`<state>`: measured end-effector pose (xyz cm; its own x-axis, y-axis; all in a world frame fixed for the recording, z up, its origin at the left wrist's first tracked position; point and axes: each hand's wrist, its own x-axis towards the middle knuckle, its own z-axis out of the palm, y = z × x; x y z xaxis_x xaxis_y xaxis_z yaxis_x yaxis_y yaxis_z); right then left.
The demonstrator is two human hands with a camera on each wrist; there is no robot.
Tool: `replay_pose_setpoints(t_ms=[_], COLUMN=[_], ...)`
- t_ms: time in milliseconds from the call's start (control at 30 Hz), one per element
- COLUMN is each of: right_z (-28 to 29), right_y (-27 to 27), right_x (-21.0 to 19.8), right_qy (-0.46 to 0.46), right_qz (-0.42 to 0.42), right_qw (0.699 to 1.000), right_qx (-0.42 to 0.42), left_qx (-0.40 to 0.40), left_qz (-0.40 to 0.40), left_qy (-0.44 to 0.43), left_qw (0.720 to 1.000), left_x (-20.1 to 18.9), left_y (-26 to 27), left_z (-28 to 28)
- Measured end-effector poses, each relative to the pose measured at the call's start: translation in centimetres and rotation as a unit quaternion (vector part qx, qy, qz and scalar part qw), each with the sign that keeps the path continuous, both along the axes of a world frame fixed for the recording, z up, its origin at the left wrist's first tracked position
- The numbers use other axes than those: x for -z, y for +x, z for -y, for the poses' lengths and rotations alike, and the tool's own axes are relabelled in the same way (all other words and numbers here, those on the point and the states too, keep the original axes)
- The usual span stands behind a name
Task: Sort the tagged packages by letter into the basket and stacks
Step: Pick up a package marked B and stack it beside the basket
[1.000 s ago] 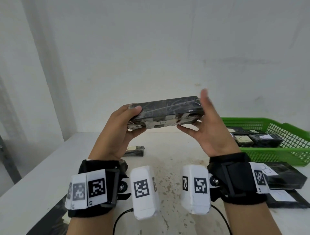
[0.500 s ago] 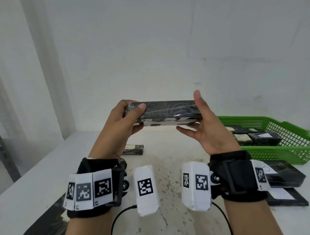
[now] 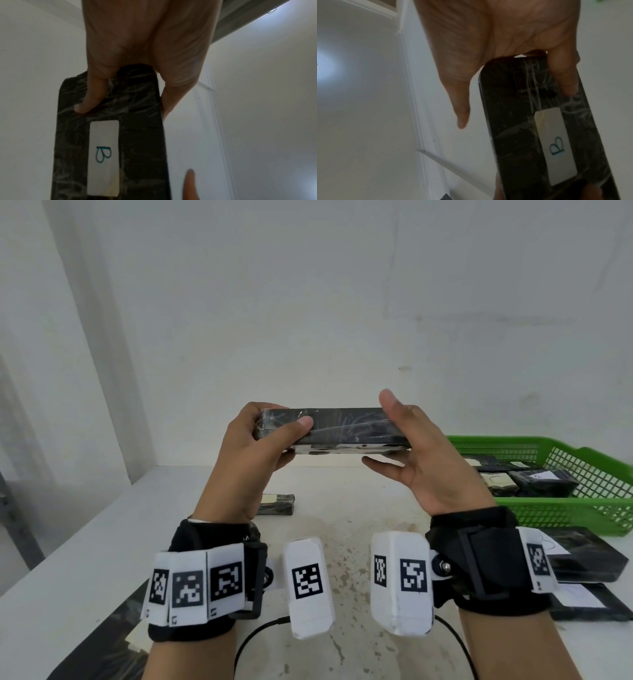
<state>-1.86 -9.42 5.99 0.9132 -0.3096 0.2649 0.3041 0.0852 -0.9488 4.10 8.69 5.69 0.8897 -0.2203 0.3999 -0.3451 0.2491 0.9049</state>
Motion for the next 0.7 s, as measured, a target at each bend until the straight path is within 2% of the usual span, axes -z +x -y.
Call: replay_pose_setpoints(t_ms=[267,467,700], right_z=[0.1,0.1,0.2], right_y=[0.3,-0.1,-0.3], right_x=[0.2,-0.1,-0.3], right_qy=[0.023,-0.001,0.015], right_qz=[0.005,0.001,0.024], right_qw=[1.0,1.0,0.999], right_qx=[0.016,0.012,0.029], left_qx=[-0.016,-0.034,-0.015], left_qz=[0.014,0.009,0.034], left_qy=[0.016,0.002,0.001], left_qw=[1.0,0.999,0.999], left_x=[0.0,0.3,0.0], left_y=[-0.5,-0.2,-0.9], left_z=[0.6,1.1,1.2])
